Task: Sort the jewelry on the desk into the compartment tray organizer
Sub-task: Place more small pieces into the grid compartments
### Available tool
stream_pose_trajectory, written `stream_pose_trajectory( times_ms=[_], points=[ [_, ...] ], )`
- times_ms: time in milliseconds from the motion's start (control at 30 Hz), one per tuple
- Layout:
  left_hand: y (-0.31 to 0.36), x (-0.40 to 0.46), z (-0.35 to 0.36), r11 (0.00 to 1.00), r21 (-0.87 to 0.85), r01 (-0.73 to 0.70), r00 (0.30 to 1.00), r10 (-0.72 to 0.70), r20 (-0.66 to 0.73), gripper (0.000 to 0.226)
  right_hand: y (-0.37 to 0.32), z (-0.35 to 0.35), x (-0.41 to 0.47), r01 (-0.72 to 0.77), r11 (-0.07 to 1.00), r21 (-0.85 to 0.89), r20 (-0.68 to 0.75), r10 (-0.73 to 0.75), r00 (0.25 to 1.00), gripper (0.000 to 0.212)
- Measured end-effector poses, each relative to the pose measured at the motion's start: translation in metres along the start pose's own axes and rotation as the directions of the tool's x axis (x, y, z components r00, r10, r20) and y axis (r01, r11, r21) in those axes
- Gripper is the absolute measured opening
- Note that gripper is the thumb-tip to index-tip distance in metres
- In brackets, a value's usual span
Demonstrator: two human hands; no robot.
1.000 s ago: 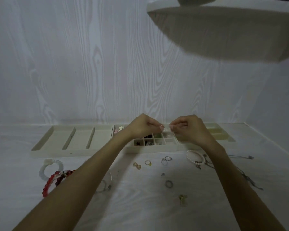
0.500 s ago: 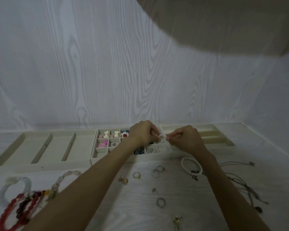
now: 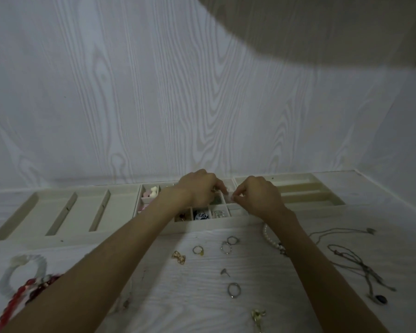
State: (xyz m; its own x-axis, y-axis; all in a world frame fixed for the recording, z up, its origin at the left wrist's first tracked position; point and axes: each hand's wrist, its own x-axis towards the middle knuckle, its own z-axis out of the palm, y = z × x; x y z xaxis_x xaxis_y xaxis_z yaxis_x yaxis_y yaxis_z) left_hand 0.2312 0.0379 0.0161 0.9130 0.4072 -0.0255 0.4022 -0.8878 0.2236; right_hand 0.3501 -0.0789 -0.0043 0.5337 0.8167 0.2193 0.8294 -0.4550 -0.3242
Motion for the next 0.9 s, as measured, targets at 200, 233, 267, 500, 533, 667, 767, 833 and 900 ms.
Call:
stream_pose_trajectory(
  times_ms=[200, 233, 267, 500, 533, 667, 767, 833, 900],
  points=[
    [0.002, 0.000, 0.005, 0.993, 0.095, -0.074, 0.996, 0.069, 0.056, 0.045, 0.013, -0.023, 0.001, 0.086, 0.993, 0.076, 0.030, -0.089, 0.996, 0.032],
    [0.003, 0.001, 0.005, 0.986, 0.140, -0.088, 0.995, 0.081, 0.062, 0.044, 0.014, -0.026, 0.002, 0.118, 0.992, 0.050, 0.066, -0.121, 0.990, 0.036],
    [0.004, 0.002, 0.005, 0.978, 0.185, -0.098, 0.994, 0.086, 0.071, 0.042, 0.014, -0.028, 0.001, 0.141, 0.990, 0.004, 0.110, -0.140, 0.984, 0.039],
    [0.008, 0.007, 0.004, 0.958, 0.275, -0.085, 0.994, 0.101, -0.044, 0.044, 0.008, -0.025, -0.001, 0.231, 0.951, -0.207, 0.201, -0.190, 0.961, 0.047],
    [0.008, 0.008, 0.004, 0.953, 0.288, -0.091, 0.994, 0.105, -0.034, 0.042, 0.008, -0.025, -0.001, 0.241, 0.948, -0.209, 0.198, -0.200, 0.960, 0.047],
    [0.009, 0.009, 0.006, 0.942, 0.321, -0.102, 0.995, 0.101, 0.019, 0.037, 0.006, -0.024, -0.003, 0.236, 0.948, -0.216, 0.227, -0.186, 0.956, 0.048],
    [0.009, 0.009, 0.005, 0.946, 0.304, -0.110, 0.994, 0.114, 0.007, 0.036, 0.005, -0.024, -0.002, 0.225, 0.953, -0.205, 0.259, -0.168, 0.951, 0.048],
    [0.009, 0.008, 0.004, 0.954, 0.278, -0.111, 0.990, 0.130, -0.051, 0.037, 0.005, -0.027, -0.003, 0.215, 0.962, -0.170, 0.259, -0.167, 0.951, 0.048],
    [0.008, 0.006, 0.002, 0.954, 0.276, -0.121, 0.983, 0.153, -0.099, 0.041, 0.007, -0.031, -0.003, 0.188, 0.974, -0.130, 0.186, -0.162, 0.969, 0.044]
  ],
)
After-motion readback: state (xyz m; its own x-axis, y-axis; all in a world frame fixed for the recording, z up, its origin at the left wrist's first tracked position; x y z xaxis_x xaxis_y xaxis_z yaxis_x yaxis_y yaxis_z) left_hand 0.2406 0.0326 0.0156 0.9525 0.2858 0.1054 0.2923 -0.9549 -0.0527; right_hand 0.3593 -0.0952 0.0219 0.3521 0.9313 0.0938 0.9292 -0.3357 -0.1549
